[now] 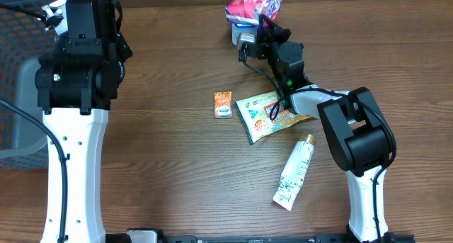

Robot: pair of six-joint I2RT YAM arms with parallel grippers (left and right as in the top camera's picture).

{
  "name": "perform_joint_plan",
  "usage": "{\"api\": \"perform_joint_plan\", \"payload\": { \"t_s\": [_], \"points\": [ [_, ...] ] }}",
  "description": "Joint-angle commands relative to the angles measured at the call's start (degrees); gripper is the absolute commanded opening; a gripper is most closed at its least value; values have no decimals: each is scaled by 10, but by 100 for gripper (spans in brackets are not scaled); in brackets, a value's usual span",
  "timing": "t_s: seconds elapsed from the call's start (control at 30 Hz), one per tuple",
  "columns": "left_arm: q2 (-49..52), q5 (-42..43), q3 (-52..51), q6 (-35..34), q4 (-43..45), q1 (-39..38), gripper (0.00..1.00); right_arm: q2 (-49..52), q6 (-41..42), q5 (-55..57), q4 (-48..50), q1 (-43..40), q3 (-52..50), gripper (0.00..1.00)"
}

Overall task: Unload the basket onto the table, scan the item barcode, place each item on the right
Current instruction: 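Carry the purple-red package to the scanner and hold it before it, then move the package right and drop it at the table's right edge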

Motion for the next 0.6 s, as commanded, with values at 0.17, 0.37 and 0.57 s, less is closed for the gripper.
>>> {"api": "perform_joint_plan", "payload": {
  "t_s": [0.17,0.37,0.57],
  "points": [
    [3,-8,6,-4,0,3,100,-166,89,144,-89,-1,16,4],
    [3,-8,6,-3,0,3,100,-284,226,295,-156,-8,16,4],
    [3,-7,6,-4,0,3,100,-355,676,561,-438,-111,16,4]
  ]
}}
